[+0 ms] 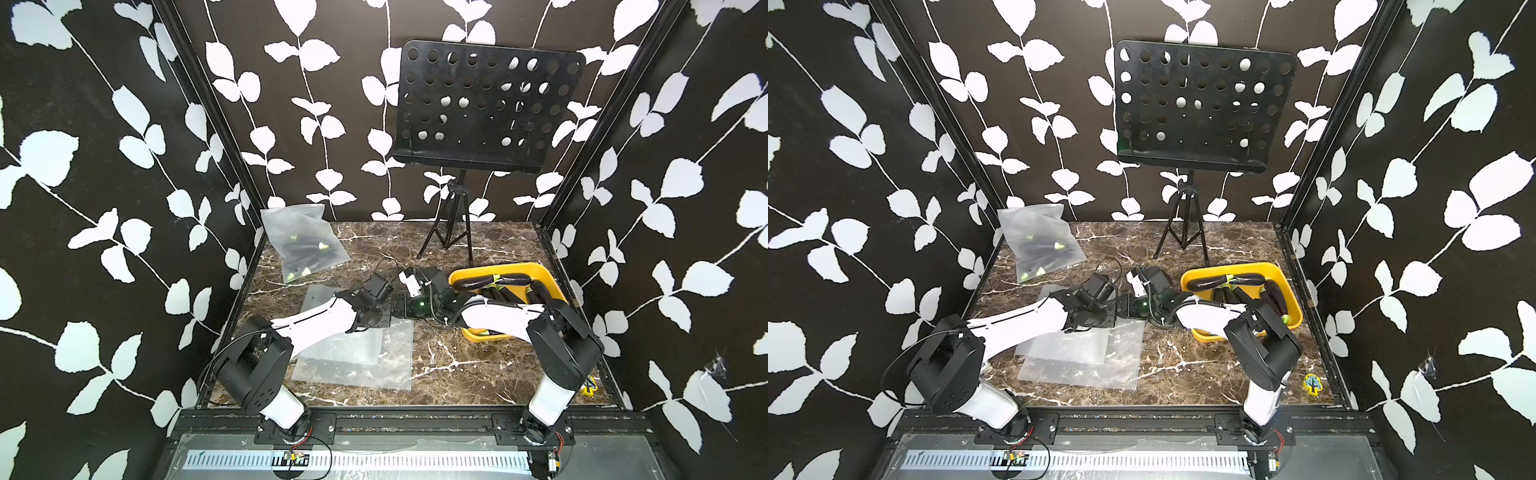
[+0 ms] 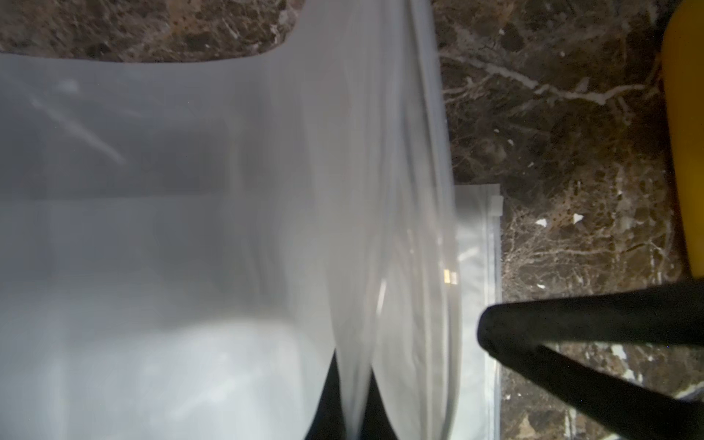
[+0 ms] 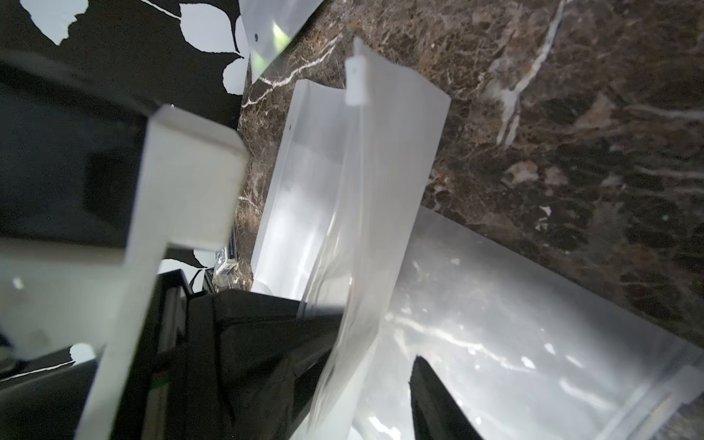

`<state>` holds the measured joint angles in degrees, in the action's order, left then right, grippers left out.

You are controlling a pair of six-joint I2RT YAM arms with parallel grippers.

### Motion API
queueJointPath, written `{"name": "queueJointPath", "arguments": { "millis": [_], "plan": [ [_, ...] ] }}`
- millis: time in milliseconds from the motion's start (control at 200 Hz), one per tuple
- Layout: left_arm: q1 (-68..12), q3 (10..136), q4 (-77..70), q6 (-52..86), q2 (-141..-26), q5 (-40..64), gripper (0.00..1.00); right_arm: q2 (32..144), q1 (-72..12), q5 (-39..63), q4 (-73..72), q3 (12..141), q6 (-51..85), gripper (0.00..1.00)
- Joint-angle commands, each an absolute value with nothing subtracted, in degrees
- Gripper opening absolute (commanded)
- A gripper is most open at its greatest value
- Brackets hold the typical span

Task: Place the eggplant in a zip-top bag and seal the zipper
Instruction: Open the zipper food storage bag.

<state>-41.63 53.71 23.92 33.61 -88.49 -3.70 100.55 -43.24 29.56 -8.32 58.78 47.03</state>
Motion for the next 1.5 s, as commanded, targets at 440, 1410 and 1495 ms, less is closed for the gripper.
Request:
{"name": "queueJointPath", "arguments": {
  "millis": [440, 1410, 1495],
  "plan": [
    [-41.75, 52.69, 24.29, 34.37, -87.21, -4.17, 0.00, 104.47, -43.46, 29.42, -10.36, 59.07, 47.65, 0.40],
    [-43.49, 74.99, 48.23, 29.07, -93.87, -1.46, 0.00, 97.56, -38.19, 23.35, 3.29, 53.98, 38.63, 0.07],
    [-43.66, 75.01, 45.94, 31.90, -96.23, -1.09, 0.00, 97.16, -37.46, 22.01, 5.35, 54.20, 36.86, 0.08]
  ]
}}
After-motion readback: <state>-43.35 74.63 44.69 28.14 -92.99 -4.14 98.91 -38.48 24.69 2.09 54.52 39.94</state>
